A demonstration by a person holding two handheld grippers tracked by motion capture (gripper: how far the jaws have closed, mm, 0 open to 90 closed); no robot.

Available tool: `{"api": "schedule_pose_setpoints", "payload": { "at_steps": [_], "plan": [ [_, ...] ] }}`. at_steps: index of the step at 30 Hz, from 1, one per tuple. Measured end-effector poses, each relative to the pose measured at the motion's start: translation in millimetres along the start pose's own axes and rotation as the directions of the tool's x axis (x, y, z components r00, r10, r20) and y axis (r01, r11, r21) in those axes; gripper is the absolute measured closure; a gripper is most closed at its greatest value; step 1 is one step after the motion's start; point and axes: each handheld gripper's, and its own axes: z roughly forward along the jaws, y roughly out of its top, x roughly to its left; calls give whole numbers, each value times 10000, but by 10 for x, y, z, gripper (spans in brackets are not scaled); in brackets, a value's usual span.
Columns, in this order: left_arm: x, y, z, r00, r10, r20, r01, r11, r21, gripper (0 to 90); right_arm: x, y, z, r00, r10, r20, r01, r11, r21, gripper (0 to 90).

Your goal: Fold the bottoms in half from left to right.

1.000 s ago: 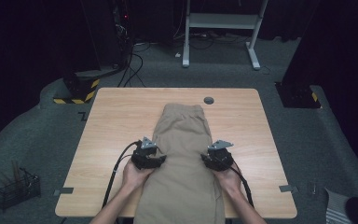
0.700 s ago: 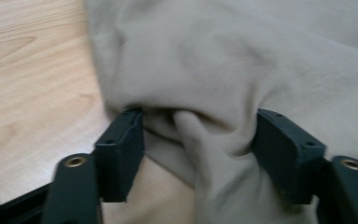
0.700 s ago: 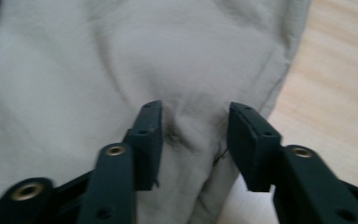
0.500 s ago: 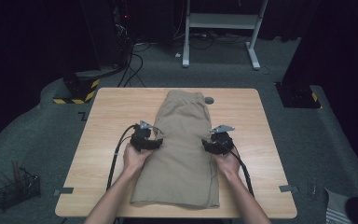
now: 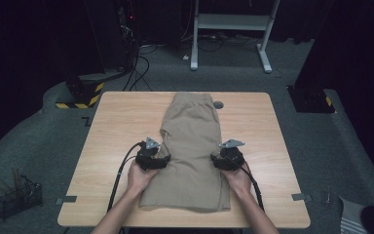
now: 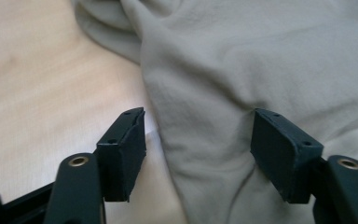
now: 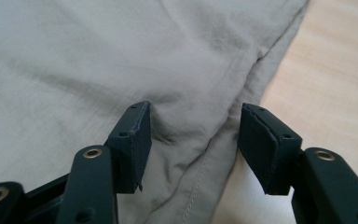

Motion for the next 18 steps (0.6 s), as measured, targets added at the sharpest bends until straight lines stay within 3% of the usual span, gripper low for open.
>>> {"api": "schedule_pose_setpoints", "payload": {
  "at_steps": [3,7,10,12,15,18],
  "plan": [
    [46,129,139,9998,-154,-109,154,9999,56,304,-162,94,128,9988,426,259,-422,9990,-146,427],
    [147,177,107,9955,-927,202,918,9949,417,288,-276,137,141,9964,815,216,-818,9965,154,391],
    [143,68,-40,9966,-766,297,755,9965,371,293,-262,44,-7,9943,1062,-14,-1062,9943,-117,380],
    [155,7,-105,9938,-969,549,945,9945,446,278,-231,-24,-88,9935,1134,-102,-1134,9935,-29,367],
    [163,-38,-150,9918,-1057,712,1028,9938,428,261,-198,-89,-150,9925,1213,-122,-1210,9925,176,361],
    [108,-53,-143,9939,-818,737,783,9957,490,238,-160,-109,-177,9926,1203,-185,-1199,9926,190,358]
  ]
}}
